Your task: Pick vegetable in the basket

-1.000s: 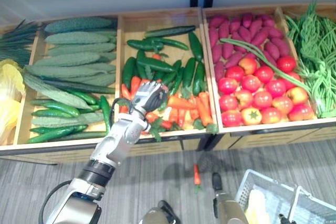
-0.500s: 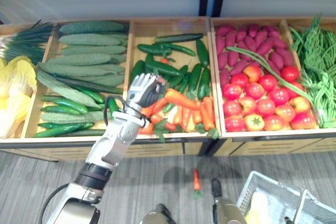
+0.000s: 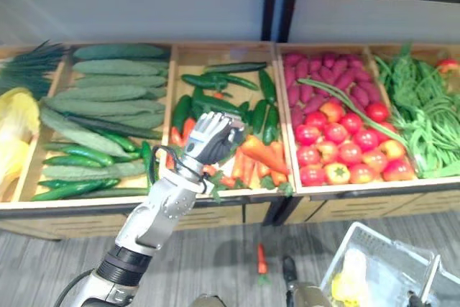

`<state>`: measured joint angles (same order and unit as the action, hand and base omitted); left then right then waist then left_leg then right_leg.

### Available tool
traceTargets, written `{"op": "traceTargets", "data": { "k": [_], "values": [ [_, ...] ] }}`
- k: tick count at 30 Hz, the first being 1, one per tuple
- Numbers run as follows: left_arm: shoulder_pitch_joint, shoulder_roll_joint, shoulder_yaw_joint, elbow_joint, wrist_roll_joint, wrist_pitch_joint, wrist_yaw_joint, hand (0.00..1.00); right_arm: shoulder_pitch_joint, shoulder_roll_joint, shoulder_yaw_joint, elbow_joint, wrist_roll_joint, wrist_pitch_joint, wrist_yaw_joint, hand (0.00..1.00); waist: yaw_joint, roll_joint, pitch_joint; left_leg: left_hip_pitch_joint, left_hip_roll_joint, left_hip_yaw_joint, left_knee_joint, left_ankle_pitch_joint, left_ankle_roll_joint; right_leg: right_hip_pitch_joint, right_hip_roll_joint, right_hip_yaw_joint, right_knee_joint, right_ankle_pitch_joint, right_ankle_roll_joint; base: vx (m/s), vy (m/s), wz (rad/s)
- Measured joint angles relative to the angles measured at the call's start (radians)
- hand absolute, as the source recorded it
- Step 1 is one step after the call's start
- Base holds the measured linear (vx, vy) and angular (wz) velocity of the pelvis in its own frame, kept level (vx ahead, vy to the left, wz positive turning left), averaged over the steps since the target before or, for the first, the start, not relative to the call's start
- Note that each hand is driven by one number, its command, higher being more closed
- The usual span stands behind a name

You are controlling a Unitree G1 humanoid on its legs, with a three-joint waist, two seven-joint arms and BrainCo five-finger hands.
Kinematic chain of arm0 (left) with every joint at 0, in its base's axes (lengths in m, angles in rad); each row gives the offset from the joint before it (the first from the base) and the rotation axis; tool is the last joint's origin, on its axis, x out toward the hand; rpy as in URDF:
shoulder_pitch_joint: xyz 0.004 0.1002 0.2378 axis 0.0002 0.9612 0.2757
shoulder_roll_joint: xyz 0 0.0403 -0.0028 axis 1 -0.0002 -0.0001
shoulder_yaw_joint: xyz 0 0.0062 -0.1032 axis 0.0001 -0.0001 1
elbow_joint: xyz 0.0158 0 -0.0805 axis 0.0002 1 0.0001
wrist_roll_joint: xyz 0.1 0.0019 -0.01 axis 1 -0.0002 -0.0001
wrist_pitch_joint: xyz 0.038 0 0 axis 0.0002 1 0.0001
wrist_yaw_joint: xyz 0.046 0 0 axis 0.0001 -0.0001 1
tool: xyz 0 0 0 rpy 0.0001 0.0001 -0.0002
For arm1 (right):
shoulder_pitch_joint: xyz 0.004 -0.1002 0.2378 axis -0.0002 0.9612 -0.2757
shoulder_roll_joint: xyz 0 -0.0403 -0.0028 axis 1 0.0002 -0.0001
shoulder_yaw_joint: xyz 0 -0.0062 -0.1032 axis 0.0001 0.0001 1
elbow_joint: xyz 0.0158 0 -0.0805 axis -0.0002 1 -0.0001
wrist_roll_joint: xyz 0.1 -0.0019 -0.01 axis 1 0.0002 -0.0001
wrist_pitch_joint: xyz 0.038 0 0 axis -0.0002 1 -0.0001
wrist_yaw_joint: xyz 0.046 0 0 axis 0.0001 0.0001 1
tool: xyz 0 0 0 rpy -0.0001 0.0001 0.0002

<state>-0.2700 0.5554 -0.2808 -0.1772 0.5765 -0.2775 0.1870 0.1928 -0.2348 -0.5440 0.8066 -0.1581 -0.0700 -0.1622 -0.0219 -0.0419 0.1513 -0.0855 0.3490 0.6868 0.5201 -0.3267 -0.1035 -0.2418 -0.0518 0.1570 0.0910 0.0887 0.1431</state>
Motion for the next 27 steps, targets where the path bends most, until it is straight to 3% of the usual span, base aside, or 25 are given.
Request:
{"op": "traceTargets", "data": {
  "k": [4, 6, 7, 12, 15, 18, 23, 27],
  "values": [
    [-0.034, 0.01, -0.081, -0.048, -0.026, -0.024, -0.031, 1.0, 0.016, -0.074, -0.001, -0.149, -0.001, 0.018, 0.01, 1.0, -0.002, 0.003, -0.001, 0.015, 0.019, 0.055, 0.075, -0.048, 0.012, -0.012, 0.004, 0.064, 0.008, 0.024, 0.027, -0.06, 0.094, -0.53],
    [-0.061, 0.067, -0.131, -0.05, -0.05, -0.045, -0.042, 1.0, 0.043, -0.15, 0.017, -0.34, -0.044, 0.021, 0.041, 1.0, -0.001, 0.004, -0.001, 0.07, 0.032, 0.106, 0.113, -0.083, 0.004, -0.007, 0.028, 0.146, 0.02, 0.038, 0.038, -0.05, 0.125, -0.93],
    [-0.066, 0.072, -0.136, -0.051, -0.056, -0.047, -0.043, 1.0, 0.046, -0.163, 0.021, -0.356, -0.049, 0.019, 0.043, 1.0, -0.001, 0.004, -0.001, 0.075, 0.033, 0.112, 0.114, -0.089, 0.004, -0.008, 0.031, 0.155, 0.021, 0.039, 0.039, -0.07, 0.144, -0.89],
    [-0.145, 0.12, -0.27, -0.05, -0.102, -0.096, -0.082, 1.0, 0.065, -0.409, 0.062, -0.572, -0.079, -0.061, 0.086, 1.0, -0.008, -0.002, 0.002, 0.143, 0.057, 0.246, 0.167, -0.162, -0.017, -0.04, 0.061, 0.222, 0.046, 0.047, 0.032, -0.06, 0.086, -0.73],
    [-0.19, 0.113, -0.363, -0.04, -0.103, -0.112, -0.101, 1.0, 0.063, -0.496, 0.095, -0.604, -0.079, -0.079, 0.124, 1.0, -0.012, -0.01, 0.004, 0.163, 0.056, 0.282, 0.171, -0.167, -0.021, -0.057, 0.064, 0.236, 0.071, 0.048, 0.034, 0.0, 0.05, -0.36],
    [-0.221, 0.1, -0.413, -0.012, -0.106, -0.118, -0.117, 1.0, 0.059, -0.539, 0.127, -0.604, -0.076, -0.083, 0.146, 1.0, -0.026, -0.007, 0.004, 0.166, 0.063, 0.29, 0.179, -0.168, -0.023, -0.07, 0.071, 0.236, 0.093, 0.053, 0.042, 0.06, 0.035, -0.12],
    [-0.285, 0.027, -0.474, 0.082, -0.14, -0.108, -0.142, 1.0, 0.047, -0.591, 0.202, -0.616, -0.03, -0.104, 0.247, 1.0, -0.037, -0.005, 0.006, 0.176, 0.067, 0.309, 0.184, -0.17, -0.028, -0.084, 0.084, 0.247, 0.118, 0.053, 0.043, 0.07, 0.029, -0.09],
    [-0.298, 0.02, -0.505, 0.104, -0.14, -0.105, -0.154, 1.0, 0.056, -0.627, 0.254, -0.665, 0.034, -0.127, 0.327, 1.0, -0.058, -0.004, 0.007, 0.178, 0.064, 0.315, 0.184, -0.175, -0.036, -0.086, 0.083, 0.253, 0.121, 0.053, 0.043, 0.03, 0.034, -0.04]
  ]
}}
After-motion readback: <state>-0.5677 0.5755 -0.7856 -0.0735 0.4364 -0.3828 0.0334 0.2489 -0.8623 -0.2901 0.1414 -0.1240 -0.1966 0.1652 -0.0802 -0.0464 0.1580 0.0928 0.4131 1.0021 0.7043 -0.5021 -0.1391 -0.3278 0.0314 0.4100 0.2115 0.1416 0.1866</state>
